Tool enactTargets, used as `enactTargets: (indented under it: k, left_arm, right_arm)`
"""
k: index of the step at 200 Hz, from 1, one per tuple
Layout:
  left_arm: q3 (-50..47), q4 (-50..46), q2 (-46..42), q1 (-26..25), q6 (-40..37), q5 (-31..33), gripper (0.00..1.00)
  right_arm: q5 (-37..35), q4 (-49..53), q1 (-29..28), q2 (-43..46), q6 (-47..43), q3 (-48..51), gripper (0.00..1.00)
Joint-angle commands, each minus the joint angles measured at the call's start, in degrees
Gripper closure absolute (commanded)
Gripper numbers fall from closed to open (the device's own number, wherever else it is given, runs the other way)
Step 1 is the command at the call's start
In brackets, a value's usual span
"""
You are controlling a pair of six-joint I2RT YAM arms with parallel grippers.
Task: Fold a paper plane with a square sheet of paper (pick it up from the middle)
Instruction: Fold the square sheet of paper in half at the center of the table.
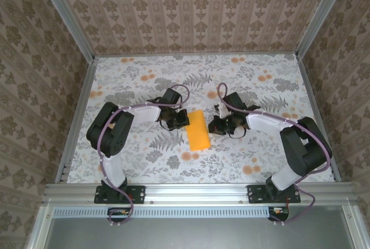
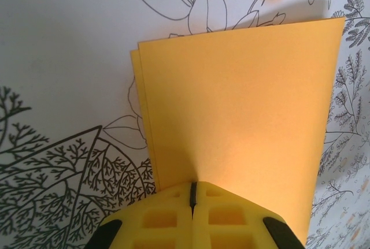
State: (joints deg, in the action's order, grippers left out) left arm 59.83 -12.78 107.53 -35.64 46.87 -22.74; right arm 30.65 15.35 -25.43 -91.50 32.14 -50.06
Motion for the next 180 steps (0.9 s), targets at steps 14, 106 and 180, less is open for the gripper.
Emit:
enactTargets:
  k: [14,106,180]
  left_arm:
    - [-3.9,-15.8,5.7,0.4,-1.3,9.9,0.97]
    - [-4.4,-16.1,5.7,0.3,-0.8,10.7,0.98]
    - [-4.4,-16.1,5.4,0.3,-0.7,10.7,0.98]
  right_arm:
    - [2.0,-2.3,-1.9,-7.2,2.2,-6.1,0.94]
    - [2.4,-0.4,0.3,-12.8,-1.9,0.3,0.94]
    - [2.1,-1.5,1.6,-0.6,0.1,5.7,0.94]
